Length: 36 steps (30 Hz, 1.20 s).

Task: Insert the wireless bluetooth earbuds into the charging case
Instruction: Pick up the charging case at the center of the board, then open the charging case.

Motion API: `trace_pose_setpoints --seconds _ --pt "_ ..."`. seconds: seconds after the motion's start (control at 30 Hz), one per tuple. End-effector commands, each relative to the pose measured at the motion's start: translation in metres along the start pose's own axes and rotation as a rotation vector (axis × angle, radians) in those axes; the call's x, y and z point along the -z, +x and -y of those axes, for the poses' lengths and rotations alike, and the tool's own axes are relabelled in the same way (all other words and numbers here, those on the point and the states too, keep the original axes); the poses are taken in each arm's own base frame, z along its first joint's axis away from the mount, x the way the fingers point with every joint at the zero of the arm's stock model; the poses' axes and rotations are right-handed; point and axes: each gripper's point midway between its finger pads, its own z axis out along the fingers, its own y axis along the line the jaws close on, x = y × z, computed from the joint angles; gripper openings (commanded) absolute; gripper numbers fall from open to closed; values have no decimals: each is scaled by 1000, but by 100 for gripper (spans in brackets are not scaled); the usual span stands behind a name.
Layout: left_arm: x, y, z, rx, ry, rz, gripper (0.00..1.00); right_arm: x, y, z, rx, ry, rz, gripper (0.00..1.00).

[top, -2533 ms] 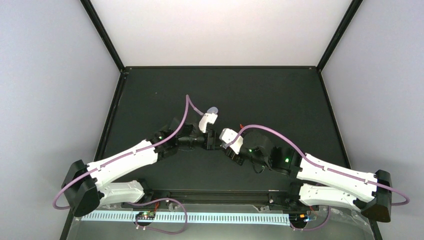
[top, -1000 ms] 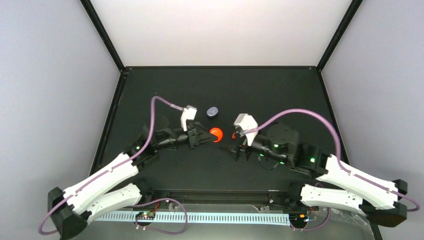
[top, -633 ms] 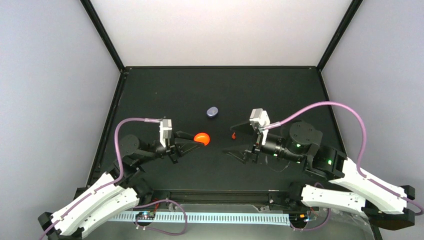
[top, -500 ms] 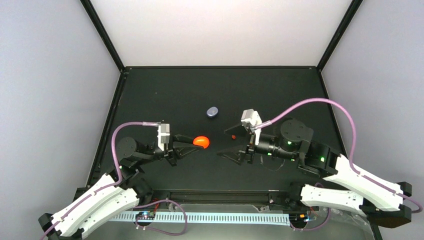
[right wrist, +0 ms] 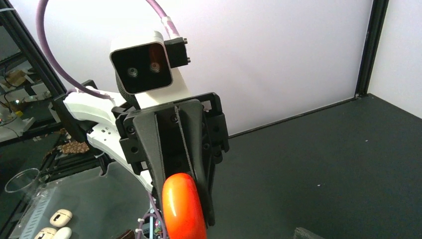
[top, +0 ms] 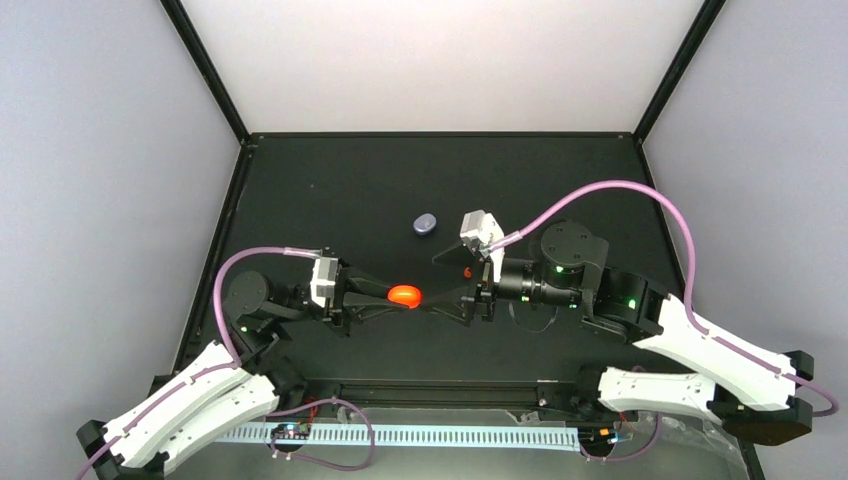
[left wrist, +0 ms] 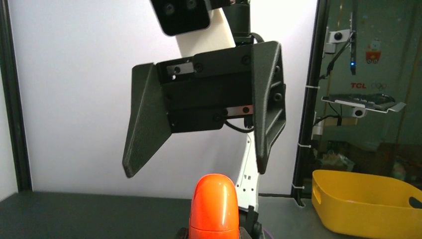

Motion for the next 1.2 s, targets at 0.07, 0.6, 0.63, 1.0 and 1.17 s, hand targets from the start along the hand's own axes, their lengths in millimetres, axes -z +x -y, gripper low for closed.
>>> trace_pose_setpoints --seconds 0.07,0.6,0.63,1.0,1.17 --pt "2 -42 21 -205 66 123 2 1 -15 -7 57 -22 -13 83" --pt "-2 -53 26 -263 95 122 2 -16 -20 1 59 13 -60 83" --pt "-2 -53 27 -263 97 121 2 -16 -22 4 58 31 -50 83" --pt "-3 -43 25 -250 105 88 2 -14 -37 12 45 86 21 83" --pt "-3 -39 24 -247 102 75 2 -11 -42 14 39 101 49 83"
